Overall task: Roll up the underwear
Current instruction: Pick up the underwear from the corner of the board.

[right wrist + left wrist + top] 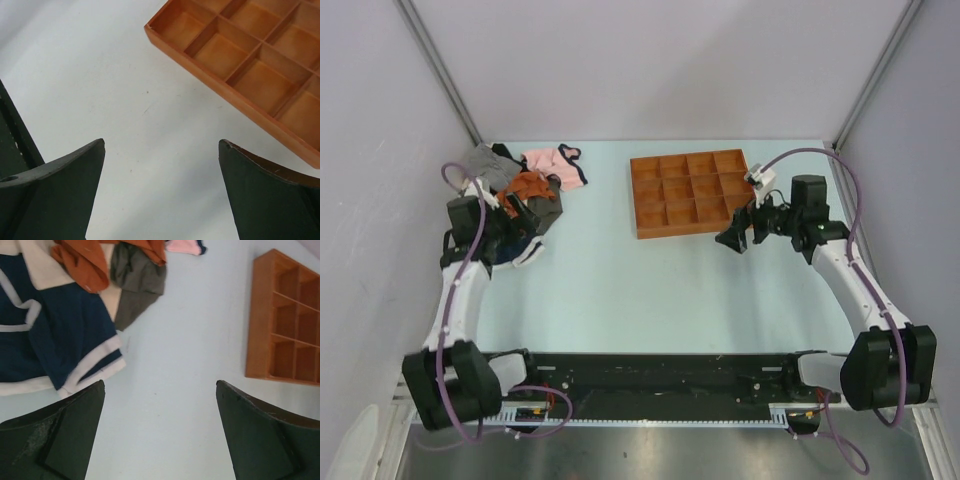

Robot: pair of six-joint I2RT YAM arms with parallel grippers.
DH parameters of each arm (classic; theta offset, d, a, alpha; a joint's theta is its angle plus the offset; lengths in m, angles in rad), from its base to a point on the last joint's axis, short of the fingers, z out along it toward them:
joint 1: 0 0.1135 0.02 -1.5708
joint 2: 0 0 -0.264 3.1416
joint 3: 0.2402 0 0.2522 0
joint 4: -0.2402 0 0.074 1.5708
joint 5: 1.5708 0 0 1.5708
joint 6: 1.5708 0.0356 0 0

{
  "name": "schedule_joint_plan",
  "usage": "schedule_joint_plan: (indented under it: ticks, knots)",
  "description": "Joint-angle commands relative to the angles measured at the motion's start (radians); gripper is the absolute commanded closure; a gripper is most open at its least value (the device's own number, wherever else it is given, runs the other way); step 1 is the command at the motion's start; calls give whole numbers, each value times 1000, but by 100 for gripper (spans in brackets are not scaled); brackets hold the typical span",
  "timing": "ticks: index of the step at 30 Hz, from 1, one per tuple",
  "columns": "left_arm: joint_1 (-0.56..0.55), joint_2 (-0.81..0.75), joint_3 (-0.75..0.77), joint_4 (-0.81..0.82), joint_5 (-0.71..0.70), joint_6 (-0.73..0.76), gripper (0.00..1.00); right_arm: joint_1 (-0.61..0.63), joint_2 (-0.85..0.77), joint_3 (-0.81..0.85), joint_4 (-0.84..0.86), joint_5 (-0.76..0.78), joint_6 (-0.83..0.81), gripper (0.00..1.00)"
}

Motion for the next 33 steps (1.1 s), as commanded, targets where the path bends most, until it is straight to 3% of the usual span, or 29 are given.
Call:
schedule_joint_plan:
  ticks: [1, 2, 9, 19, 20, 22, 23, 26, 29, 33]
  knots:
    - [3, 165, 181, -93, -173, 60, 6, 65, -2, 23, -66, 28, -151, 0]
    - [5, 200, 204, -126, -252, 80, 9, 76, -10, 23, -72, 48, -159, 0]
    - [1, 539, 378, -192, -425, 129, 29, 94, -17, 25, -80, 67, -165, 0]
    - [-3, 662, 347, -220, -514, 184, 42, 99, -30, 23, -81, 73, -165, 0]
    - [-3, 670, 352, -222, -511, 187, 49, 100, -31, 23, -81, 75, -167, 0]
    - [-3, 664, 355, -220, -484, 184, 64, 100, -34, 23, -83, 73, -168, 0]
    - [-5, 639, 355, -219, -476, 181, 79, 100, -34, 23, -83, 75, -170, 0]
    - [-3, 589, 364, -231, -459, 178, 95, 97, -37, 23, -84, 78, -172, 0]
    - [-3, 526, 370, -234, -427, 175, 100, 94, -43, 25, -86, 70, -172, 0]
    - [-5, 290, 372, -236, -321, 120, 100, 90, -53, 23, -88, 67, -175, 0]
